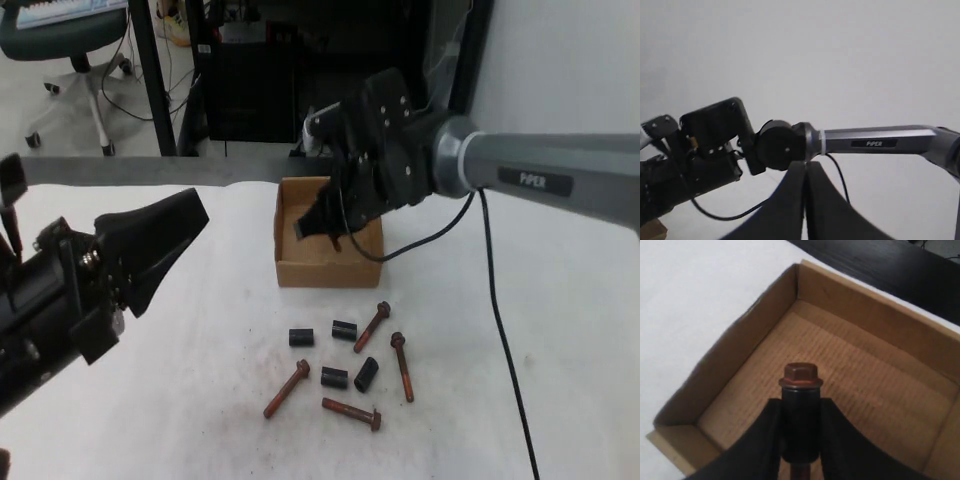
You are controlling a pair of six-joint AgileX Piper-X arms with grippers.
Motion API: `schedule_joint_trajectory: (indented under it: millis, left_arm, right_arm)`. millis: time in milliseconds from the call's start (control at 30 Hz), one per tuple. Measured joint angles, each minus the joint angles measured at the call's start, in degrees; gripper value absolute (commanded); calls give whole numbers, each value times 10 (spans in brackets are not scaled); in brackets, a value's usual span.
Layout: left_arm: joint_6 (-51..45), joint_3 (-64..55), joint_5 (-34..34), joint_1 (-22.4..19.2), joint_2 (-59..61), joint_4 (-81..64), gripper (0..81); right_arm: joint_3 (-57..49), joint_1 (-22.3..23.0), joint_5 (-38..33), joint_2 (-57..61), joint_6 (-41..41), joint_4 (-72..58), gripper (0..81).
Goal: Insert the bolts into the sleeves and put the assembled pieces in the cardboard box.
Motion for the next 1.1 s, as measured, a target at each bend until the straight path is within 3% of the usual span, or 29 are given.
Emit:
schedule_joint_trajectory:
  millis: [167, 233, 367, 467, 633, 767, 800, 933, 1100]
  left_arm:
    - [-19, 0, 1, 0, 0, -25, 3]
    - [-19, 0, 2, 0, 0, -27, 3]
    - [-20, 0, 11, 0, 0, -27, 3]
    - [-20, 0, 25, 0, 0, -27, 3]
    - [-20, 0, 36, 0, -1, -27, 3]
    - [-15, 0, 44, 0, -1, -22, 3]
    - [-12, 0, 48, 0, -1, -18, 3]
    - [7, 0, 56, 0, -1, 27, 3]
    - [0, -19, 141, -6, -1, 245, 3]
  right_arm:
    - [0, 0, 13, 7, 0, -21, 12]
    - [-1, 0, 10, 7, 0, -34, 98]
    - [-2, 0, -3, 7, 0, -48, 364]
    - [-2, 0, -4, 7, 0, -48, 436]
    - [-2, 0, 6, 3, 0, -28, 326]
    - [-2, 0, 9, -24, 0, -5, 44]
    - [-2, 0, 3, -50, 0, 6, 4]
    - [-2, -1, -16, -101, 0, 39, 8]
    - [0, -1, -5, -183, -26, 151, 8]
